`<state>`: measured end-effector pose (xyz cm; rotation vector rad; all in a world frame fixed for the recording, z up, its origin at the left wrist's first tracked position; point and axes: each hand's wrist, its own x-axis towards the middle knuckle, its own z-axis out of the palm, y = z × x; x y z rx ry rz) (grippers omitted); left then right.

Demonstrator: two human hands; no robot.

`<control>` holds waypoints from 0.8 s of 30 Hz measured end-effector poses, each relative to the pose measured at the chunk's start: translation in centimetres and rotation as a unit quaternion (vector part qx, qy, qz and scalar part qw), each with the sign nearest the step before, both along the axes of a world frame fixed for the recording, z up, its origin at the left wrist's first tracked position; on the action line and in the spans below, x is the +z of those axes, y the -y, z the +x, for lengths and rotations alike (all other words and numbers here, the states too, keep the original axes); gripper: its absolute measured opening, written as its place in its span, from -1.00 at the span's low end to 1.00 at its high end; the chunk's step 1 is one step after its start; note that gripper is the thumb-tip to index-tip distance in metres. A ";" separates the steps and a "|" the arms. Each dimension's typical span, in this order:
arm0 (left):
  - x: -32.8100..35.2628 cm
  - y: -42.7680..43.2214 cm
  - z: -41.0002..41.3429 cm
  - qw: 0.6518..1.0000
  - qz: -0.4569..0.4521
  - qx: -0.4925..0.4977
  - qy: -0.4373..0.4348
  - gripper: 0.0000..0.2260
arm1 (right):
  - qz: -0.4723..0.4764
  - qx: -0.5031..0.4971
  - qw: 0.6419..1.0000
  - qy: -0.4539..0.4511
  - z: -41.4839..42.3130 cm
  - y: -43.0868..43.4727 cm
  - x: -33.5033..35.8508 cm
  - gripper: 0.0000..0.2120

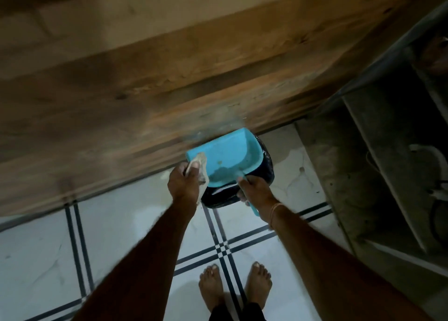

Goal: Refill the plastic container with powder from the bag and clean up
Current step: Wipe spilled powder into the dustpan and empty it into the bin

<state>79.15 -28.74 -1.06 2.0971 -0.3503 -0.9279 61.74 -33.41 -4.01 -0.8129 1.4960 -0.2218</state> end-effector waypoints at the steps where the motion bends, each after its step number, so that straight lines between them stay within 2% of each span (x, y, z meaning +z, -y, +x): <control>1: -0.5 0.2 -0.1 1.000 -0.004 -0.002 -0.004 -0.79 | -0.012 -0.006 1.000 0.007 0.4 0.1 -1.0 -0.80; 4: -2.7 0.5 0.0 1.000 -0.015 -0.001 -0.001 -0.80 | -0.031 0.011 0.999 -0.021 0.9 -0.9 -4.6 -0.84; 7: -4.8 0.9 0.1 0.999 -0.025 0.016 -0.025 -0.78 | -0.057 0.031 0.993 -0.098 0.5 -2.1 -7.8 -0.81; 11: -7.1 1.2 -0.2 0.998 -0.041 0.016 -0.043 -0.80 | -0.097 0.125 0.969 -0.192 -0.2 -1.9 -11.4 -0.76; 15: -7.7 1.0 -0.7 0.994 -0.051 0.025 -0.091 -0.81 | -0.097 0.159 0.963 -0.194 -0.2 -1.0 -12.6 -0.75; 18: -6.3 0.4 -1.0 0.991 -0.056 0.016 -0.118 -0.81 | -0.118 0.146 0.955 -0.228 -1.0 -1.3 -9.9 -0.51; 20: -4.0 -0.1 -1.3 0.987 -0.048 -0.010 -0.152 -0.79 | -0.221 0.151 0.947 -0.179 -2.2 -2.3 -6.6 -0.43; 22: -0.9 -0.7 -1.7 0.978 -0.024 -0.061 -0.197 -0.64 | -0.320 0.189 0.924 -0.087 -3.7 -3.2 -2.1 -0.39; 24: 2.6 -1.1 -2.2 0.959 -0.004 -0.122 -0.257 -0.63 | -0.376 0.215 0.901 -0.031 -4.6 -3.2 2.8 -0.40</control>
